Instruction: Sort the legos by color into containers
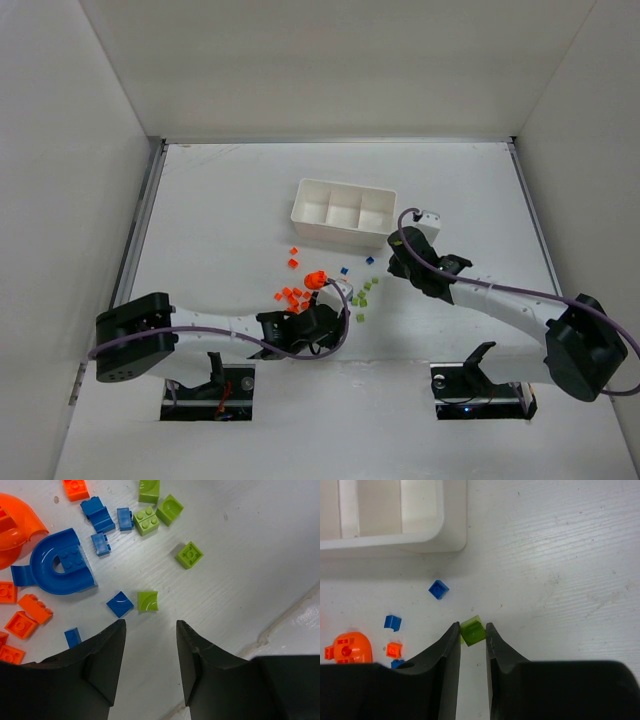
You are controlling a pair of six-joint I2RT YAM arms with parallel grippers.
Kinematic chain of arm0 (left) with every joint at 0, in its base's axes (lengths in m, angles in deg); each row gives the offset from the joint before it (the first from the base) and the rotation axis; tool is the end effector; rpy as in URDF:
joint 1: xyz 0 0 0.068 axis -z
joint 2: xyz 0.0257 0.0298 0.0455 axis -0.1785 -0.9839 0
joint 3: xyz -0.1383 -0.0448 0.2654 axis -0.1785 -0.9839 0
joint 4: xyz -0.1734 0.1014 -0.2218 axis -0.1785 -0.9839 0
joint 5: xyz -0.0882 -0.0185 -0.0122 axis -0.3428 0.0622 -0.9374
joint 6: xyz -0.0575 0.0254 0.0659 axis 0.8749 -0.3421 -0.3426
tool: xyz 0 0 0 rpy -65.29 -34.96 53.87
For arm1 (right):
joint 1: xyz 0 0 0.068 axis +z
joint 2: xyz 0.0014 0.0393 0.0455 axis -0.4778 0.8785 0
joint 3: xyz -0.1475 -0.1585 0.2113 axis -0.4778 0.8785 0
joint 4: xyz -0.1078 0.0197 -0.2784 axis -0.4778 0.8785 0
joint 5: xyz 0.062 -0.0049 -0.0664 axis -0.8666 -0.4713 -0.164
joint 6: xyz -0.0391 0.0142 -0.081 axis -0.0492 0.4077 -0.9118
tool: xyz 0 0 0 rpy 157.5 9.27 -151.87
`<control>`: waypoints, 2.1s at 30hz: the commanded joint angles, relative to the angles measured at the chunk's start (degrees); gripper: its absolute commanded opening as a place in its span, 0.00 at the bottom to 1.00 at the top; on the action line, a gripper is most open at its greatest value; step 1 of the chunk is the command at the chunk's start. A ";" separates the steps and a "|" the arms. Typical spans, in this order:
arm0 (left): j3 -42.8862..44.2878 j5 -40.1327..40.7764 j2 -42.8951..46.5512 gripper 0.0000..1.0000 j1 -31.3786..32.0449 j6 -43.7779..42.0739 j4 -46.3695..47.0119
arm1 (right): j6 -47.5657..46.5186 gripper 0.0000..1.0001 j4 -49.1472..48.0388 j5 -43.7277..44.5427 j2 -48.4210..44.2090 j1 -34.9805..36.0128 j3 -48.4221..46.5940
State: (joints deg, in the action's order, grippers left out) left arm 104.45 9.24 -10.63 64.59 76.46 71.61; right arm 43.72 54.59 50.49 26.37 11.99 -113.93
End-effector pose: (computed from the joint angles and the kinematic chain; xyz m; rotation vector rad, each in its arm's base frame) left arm 0.1049 -0.2830 0.1381 0.6978 2.1045 -0.6603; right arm 0.2552 0.1677 0.1891 0.2926 2.2678 0.1744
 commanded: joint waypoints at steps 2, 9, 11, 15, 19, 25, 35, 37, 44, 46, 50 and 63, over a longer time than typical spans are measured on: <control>2.50 0.05 -1.94 0.42 -0.74 0.42 0.65 | -3.29 0.17 -1.11 0.60 -1.98 0.46 -2.84; 3.64 0.05 -6.95 0.41 -2.06 -0.11 3.64 | -6.01 0.19 -2.78 -0.19 -4.18 1.43 -3.37; 3.82 -0.13 -8.01 0.40 -2.14 -0.19 4.25 | -6.28 0.19 -3.13 -0.28 -4.00 1.52 -3.46; 4.08 -0.39 -8.89 0.35 -2.14 0.07 4.26 | -7.07 0.19 -3.57 -0.46 -3.12 1.52 -4.07; 3.91 -0.39 -8.80 0.23 -2.41 -0.19 3.47 | -7.25 0.19 -4.54 -0.63 -2.86 1.52 -4.07; 2.33 -0.83 -4.24 0.16 -3.02 -0.28 2.41 | -9.35 0.19 -5.68 -1.60 -0.93 1.52 -6.87; -0.84 -9.61 11.57 0.13 -13.38 2.79 1.44 | -15.85 0.19 -13.85 -7.12 12.41 1.09 -19.96; -1.45 -10.23 14.12 0.13 -15.66 3.67 1.97 | -17.17 0.19 -15.60 -9.06 18.28 -0.14 -24.78; 0.04 -9.88 17.21 0.13 -22.69 4.99 1.53 | -19.11 0.21 -16.49 -10.74 31.14 -1.73 -36.05; 1.00 -9.88 17.21 0.13 -24.54 5.08 1.45 | -19.03 0.27 -16.58 -9.69 32.82 -2.52 -37.55; 4.25 -9.89 15.99 0.13 -27.71 4.73 1.26 | -18.67 0.47 -18.94 -8.36 32.65 -3.14 -36.95; 23.05 -11.03 -4.73 0.15 -33.78 3.15 9.26 | -16.13 0.26 -20.45 -9.24 12.37 -3.14 -14.12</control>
State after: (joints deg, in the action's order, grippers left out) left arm 120.97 -0.96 -9.56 32.24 80.77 75.50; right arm 25.47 36.36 40.98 47.81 8.36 -135.74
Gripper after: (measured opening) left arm 0.174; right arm 0.285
